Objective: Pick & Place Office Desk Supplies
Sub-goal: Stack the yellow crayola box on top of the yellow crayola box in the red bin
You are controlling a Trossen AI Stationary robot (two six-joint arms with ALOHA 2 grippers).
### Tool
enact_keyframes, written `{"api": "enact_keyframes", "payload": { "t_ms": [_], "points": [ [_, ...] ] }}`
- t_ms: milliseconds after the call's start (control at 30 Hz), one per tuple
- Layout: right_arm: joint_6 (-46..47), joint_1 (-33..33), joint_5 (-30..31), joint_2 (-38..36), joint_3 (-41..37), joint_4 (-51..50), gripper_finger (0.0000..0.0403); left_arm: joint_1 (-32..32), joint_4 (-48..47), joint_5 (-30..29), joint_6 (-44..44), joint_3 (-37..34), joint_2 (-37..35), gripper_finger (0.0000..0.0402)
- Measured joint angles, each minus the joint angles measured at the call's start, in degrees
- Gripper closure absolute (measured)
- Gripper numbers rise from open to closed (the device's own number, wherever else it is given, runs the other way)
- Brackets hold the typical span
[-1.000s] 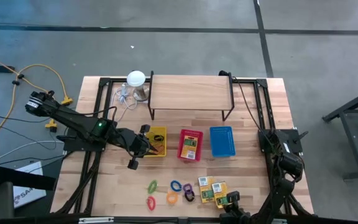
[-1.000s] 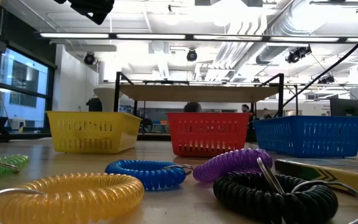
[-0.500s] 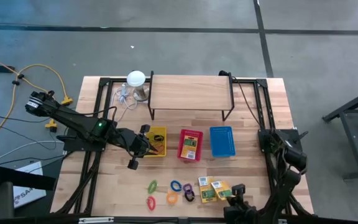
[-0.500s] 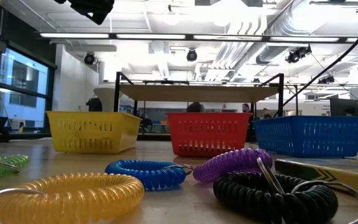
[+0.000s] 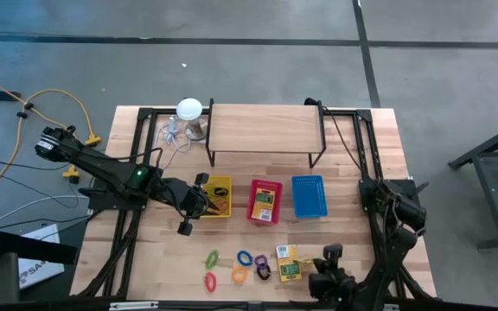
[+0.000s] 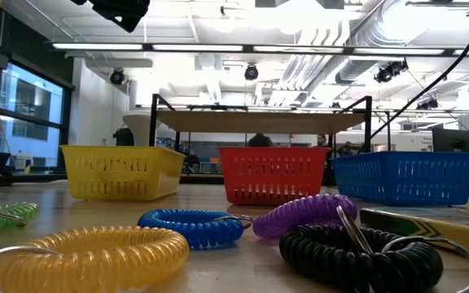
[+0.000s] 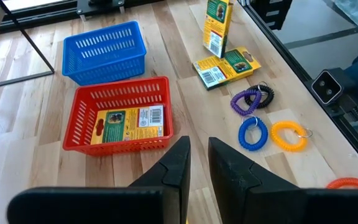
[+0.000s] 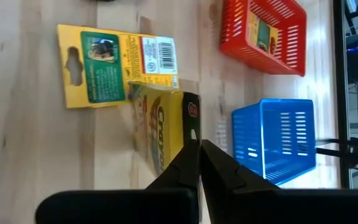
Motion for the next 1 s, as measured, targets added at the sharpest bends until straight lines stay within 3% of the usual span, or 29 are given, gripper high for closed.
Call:
{"api": "enact_keyframes", "payload": {
  "t_ms": [700, 1000],
  "points": [
    [-0.2, -0.5, 1.7, -0.5, 0.0, -1.0, 0.0401, 0.0, 0.2, 0.0, 0.0, 0.0, 0.0, 0.0347],
    [-0.7, -1.4, 6.3, -5.4, 0.0, -1.0, 0.0401, 0.0, 0.2, 0.0, 0.0, 0.0, 0.0, 0.0347]
  ]
}}
